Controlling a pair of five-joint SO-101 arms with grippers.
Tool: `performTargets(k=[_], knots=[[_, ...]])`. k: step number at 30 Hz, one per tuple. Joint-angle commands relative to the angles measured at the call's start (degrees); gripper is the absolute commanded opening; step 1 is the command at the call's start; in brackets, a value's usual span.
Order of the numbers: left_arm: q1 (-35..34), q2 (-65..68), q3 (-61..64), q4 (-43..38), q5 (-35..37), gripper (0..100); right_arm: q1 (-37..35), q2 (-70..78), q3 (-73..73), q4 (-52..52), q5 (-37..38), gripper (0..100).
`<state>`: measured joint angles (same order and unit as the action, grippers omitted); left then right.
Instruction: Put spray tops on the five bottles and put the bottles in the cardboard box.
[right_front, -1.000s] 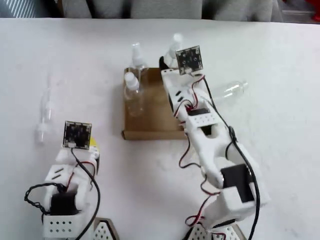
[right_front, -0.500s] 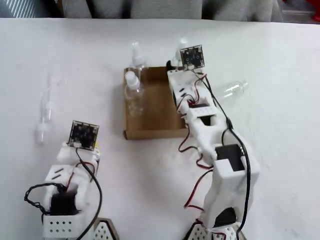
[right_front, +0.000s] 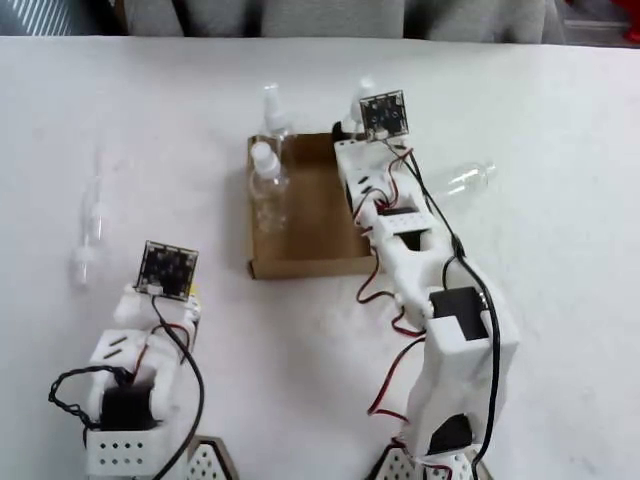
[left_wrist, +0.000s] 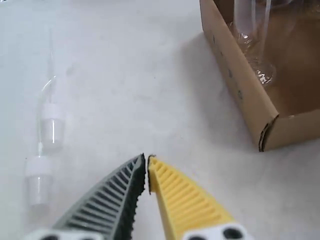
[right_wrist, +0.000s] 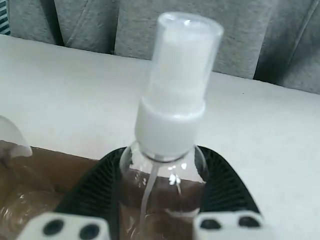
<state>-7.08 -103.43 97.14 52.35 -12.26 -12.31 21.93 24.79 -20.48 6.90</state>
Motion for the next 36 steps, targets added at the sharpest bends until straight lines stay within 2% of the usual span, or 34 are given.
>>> performTargets(k=[1,5,12,25,30,36], knots=[[0.57,-0.13,-0.09,0.00,-0.44,2,0.40,-0.84,0.00,-1.10,-0.09,8.8],[0.57,-0.13,-0.09,0.00,-0.44,2,0.31,-0.84,0.79,-1.10,-0.09,16.4],[0.48,-0.13,-0.09,0.00,-0.44,2,0.48,-1.27,0.88,-0.84,-0.26,16.6],[0.48,-0.13,-0.09,0.00,-0.44,2,0.31,-10.77,7.21,1.27,-0.53,17.0],[0.48,-0.13,-0.09,0.00,-0.44,2,-0.04,-10.86,7.38,2.95,-0.53,24.5],[0.40,-0.13,-0.09,0.00,-0.44,2,-0.66,-11.12,7.30,4.00,-0.53,24.9]])
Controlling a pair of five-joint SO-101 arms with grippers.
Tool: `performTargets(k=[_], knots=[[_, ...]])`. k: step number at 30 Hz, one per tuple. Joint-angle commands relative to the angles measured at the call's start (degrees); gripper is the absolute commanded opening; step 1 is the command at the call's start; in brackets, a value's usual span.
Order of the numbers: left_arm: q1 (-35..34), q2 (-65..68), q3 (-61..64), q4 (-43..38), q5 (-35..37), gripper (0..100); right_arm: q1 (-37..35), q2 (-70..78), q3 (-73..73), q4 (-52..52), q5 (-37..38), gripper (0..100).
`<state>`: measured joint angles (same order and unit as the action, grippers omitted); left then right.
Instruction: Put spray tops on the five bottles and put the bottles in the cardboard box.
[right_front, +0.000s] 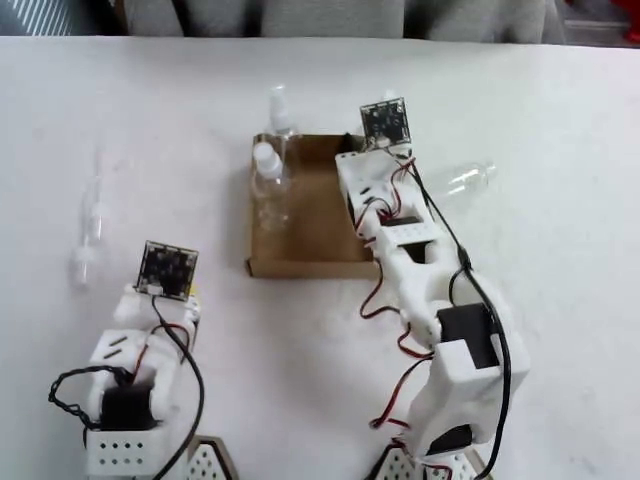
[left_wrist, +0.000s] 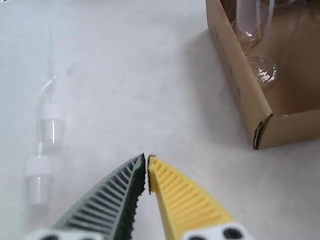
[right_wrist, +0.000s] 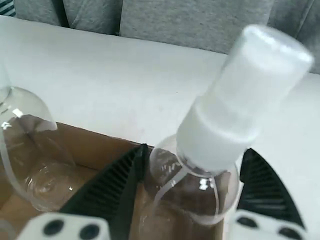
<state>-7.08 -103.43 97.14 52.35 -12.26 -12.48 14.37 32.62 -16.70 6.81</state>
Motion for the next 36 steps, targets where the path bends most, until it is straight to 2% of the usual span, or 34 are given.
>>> performTargets(k=[1,7,15,29,36], knots=[[0.40,-0.13,-0.09,0.00,-0.44,2,-0.57,-3.56,-0.53,0.22,-0.44,24.9],[0.40,-0.13,-0.09,0.00,-0.44,2,-0.84,-3.56,-0.53,1.01,-0.44,25.1],[0.31,-0.13,-0.09,0.00,-0.44,2,-1.71,-3.65,-3.60,9.98,-0.44,29.4],[0.31,-0.13,-0.09,0.00,-0.53,2,-1.71,-4.70,-4.57,10.42,-0.53,29.4],[0.31,-0.13,-0.09,0.00,-0.70,2,-1.71,-7.52,-4.75,10.59,-4.48,29.4]])
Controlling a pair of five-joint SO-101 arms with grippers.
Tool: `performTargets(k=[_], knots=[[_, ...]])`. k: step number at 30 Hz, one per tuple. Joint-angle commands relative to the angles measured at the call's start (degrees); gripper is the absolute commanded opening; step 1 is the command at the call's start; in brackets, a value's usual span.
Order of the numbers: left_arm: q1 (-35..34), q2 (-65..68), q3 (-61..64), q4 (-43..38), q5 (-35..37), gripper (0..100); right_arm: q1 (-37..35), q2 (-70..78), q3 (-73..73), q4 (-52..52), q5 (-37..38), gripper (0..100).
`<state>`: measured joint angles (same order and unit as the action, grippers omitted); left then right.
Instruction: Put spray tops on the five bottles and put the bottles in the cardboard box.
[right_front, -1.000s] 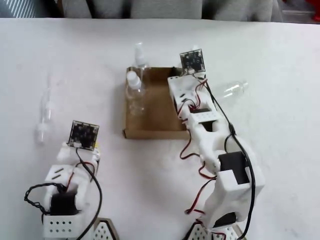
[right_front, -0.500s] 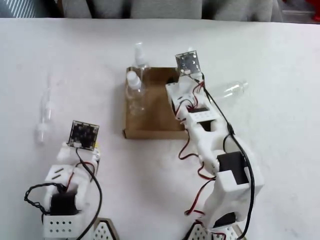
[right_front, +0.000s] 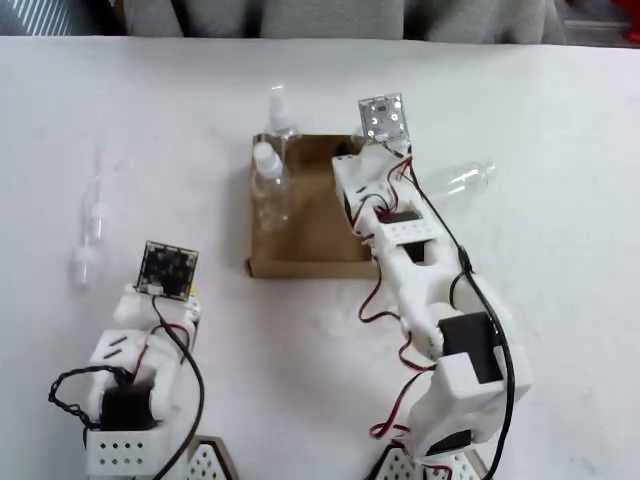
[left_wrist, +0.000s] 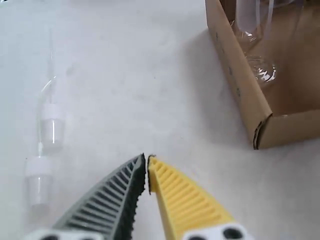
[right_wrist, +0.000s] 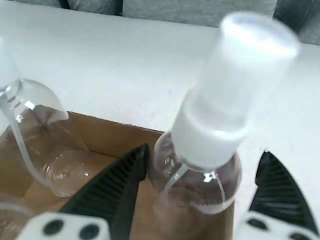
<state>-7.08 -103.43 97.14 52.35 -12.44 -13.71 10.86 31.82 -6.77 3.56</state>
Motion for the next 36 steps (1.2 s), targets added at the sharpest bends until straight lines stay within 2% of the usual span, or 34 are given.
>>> performTargets(k=[1,5,9,17,26,36], knots=[[0.31,-0.13,-0.09,0.00,-0.53,2,-0.48,-4.18,-3.87,0.66,-1.23,29.4],[0.31,-0.13,-0.09,-0.09,-0.53,2,-0.40,-4.97,-3.60,0.66,-1.49,29.4],[0.31,-0.13,-0.09,-0.09,-0.62,2,-0.40,-6.81,-3.60,0.66,-4.92,29.3],[0.31,-0.13,-0.09,-0.09,-0.70,2,-0.13,-14.29,-3.87,6.55,-5.36,29.3],[0.31,-0.13,-0.09,-0.09,-0.70,2,0.13,-21.14,-3.78,7.25,-5.19,29.2],[0.31,-0.13,-0.09,-0.09,-0.70,2,5.76,-36.79,-4.04,20.09,-4.92,29.1]])
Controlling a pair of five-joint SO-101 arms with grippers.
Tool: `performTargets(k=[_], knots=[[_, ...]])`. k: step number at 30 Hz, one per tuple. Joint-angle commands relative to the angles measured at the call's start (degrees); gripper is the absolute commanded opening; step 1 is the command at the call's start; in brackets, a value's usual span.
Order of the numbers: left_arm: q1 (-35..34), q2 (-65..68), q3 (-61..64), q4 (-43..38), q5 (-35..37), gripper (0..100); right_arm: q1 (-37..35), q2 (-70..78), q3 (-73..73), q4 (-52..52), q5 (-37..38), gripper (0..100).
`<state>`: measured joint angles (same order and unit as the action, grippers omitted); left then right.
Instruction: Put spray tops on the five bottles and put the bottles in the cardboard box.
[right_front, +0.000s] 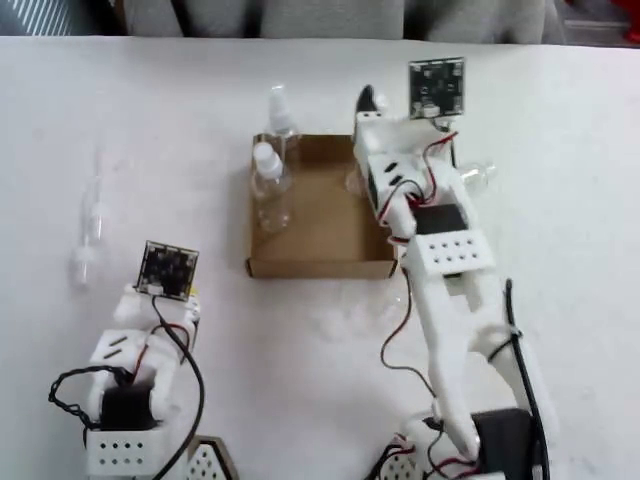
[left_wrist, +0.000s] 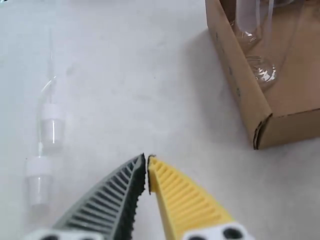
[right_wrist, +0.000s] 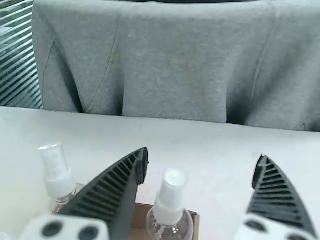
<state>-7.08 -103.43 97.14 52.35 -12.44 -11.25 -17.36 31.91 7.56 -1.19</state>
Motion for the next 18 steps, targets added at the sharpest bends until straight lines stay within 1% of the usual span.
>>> performTargets(k=[1,4,7,11,15,18], knots=[[0.31,-0.13,-0.09,-0.09,-0.70,2,4.26,-10.59,-4.13,8.04,-0.18,29.1],[0.31,-0.13,-0.09,-0.09,-0.70,2,7.25,-15.78,-4.13,16.22,-0.18,28.9],[0.31,-0.13,-0.09,-0.09,-0.70,2,11.03,-19.56,-4.13,26.51,0.97,24.5],[0.31,-0.13,-0.09,-0.09,-0.70,2,15.08,-21.14,-3.78,38.55,11.78,17.1],[0.31,-0.13,-0.09,0.00,-0.70,2,17.80,-21.14,-3.69,49.54,23.56,13.2],[0.31,-0.13,-0.09,0.09,-0.70,2,19.38,-21.05,-2.99,53.49,31.74,11.2]])
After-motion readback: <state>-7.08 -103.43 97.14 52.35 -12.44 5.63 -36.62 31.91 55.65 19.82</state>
